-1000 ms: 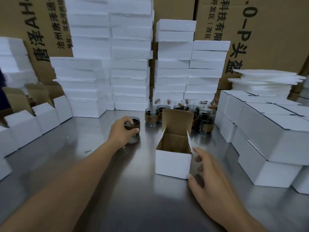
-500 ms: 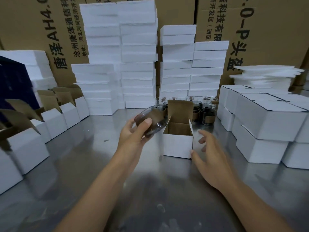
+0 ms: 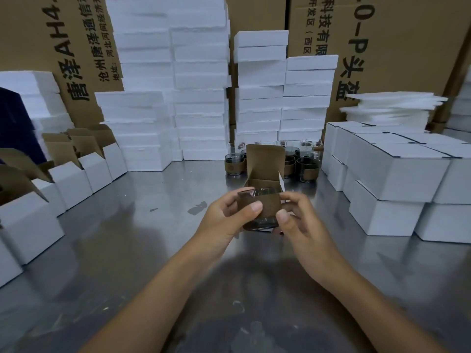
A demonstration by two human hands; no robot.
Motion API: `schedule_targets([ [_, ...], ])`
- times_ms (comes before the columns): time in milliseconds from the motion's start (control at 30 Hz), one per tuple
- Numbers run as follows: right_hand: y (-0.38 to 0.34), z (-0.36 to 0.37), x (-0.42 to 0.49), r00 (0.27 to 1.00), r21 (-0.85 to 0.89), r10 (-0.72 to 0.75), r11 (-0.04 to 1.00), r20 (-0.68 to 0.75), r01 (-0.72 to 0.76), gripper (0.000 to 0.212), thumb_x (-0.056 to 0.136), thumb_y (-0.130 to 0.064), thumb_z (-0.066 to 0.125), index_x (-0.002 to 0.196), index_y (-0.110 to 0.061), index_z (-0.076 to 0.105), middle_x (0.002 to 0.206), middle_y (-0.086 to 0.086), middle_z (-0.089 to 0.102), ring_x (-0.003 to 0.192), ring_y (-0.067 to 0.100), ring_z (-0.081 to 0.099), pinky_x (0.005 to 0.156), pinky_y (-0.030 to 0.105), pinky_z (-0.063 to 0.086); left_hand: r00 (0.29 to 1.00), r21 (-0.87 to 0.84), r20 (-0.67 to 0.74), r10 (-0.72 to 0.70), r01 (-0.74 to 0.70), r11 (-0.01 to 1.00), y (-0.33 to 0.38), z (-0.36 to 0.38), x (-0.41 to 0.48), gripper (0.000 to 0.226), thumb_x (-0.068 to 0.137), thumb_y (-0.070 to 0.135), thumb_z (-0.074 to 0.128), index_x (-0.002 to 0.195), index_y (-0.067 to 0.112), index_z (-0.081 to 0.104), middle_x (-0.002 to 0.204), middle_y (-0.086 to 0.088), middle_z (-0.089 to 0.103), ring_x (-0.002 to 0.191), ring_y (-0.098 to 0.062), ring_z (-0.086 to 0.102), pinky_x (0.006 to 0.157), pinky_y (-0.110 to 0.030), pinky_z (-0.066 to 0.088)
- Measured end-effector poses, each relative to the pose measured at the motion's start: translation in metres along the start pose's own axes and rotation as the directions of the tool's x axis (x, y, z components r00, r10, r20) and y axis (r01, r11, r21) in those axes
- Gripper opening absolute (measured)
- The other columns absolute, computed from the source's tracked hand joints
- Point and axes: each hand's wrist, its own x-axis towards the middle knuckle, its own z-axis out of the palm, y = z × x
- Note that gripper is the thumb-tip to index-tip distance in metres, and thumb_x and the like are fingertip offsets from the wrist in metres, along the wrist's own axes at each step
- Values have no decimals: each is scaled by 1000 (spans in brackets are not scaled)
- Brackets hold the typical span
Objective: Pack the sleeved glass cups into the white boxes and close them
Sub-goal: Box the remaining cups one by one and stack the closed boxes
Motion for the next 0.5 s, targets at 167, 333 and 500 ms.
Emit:
schedule_targets([
  [167, 7, 2, 3, 996, -46, 77, 996, 54, -75, 67, 58, -74, 58, 114, -40, 43, 109, -15, 62, 91, 5, 65, 74, 21, 51, 999, 24, -37, -18, 19, 1000, -1, 3, -2, 67, 53, 44, 80, 113, 17, 61, 107, -7, 70, 94, -18, 68, 66, -18, 51],
  [333, 10, 2, 5, 996, 116, 87, 989, 19, -89, 48, 74, -61, 61, 112, -34, 52, 99, -16, 68, 81, 5, 67, 67, 18, 50, 999, -93, 30, -23, 26, 995, 0, 2, -2, 52, 68, 35, 70, 115, 13, 63, 106, -7, 71, 95, -20, 69, 75, -25, 55],
  [500, 8, 1, 10, 989, 148, 149, 978, -19, -145, 34, 80, -45, 38, 100, -25, 58, 76, -8, 69, 57, 7, 59, 59, 20, 50, 997, -111, 78, -23, 32, 993, 0, 1, -3, 48, 71, 31, 67, 116, 14, 63, 104, -9, 71, 93, -20, 69, 73, -24, 54],
])
